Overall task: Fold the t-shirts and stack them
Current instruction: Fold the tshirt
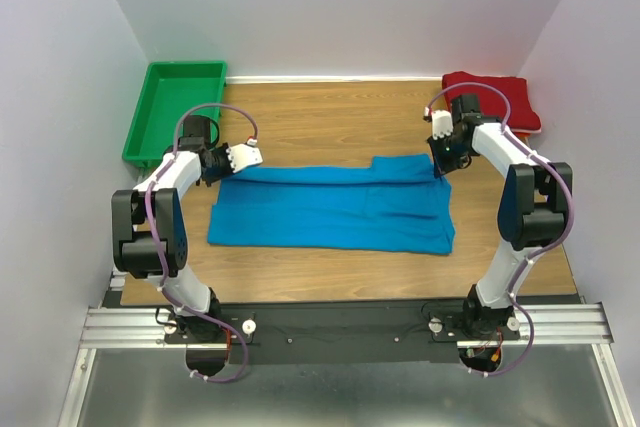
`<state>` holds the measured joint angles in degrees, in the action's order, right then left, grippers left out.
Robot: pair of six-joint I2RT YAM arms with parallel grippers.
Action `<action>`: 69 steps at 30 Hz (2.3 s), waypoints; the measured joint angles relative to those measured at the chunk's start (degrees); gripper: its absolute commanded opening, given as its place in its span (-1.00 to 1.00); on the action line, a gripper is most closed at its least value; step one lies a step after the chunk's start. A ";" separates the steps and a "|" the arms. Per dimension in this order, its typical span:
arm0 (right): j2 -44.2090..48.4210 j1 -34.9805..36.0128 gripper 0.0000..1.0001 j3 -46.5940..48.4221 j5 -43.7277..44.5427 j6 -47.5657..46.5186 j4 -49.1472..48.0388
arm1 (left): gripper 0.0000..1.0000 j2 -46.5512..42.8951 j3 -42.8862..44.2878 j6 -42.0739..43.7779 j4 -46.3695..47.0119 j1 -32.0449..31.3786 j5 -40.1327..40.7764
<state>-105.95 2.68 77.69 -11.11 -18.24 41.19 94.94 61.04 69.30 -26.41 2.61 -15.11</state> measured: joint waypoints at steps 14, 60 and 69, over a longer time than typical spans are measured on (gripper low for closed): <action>-1.14 0.00 -0.99 -0.04 0.17 -1.46 0.00 | -0.92 0.00 -3.43 0.13 -0.31 -0.24 0.57; -18.75 0.00 -0.02 23.89 -4.87 0.94 9.11 | 0.06 19.37 28.13 -39.80 3.61 -24.46 -22.34; -20.59 -0.15 -0.03 24.48 -5.75 1.68 9.14 | 0.08 31.01 38.91 -62.18 14.21 -33.38 -21.09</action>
<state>-126.54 2.52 102.17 -16.86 -16.56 50.33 125.95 99.94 7.11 -12.21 -30.76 -36.21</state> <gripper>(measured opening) 0.486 0.538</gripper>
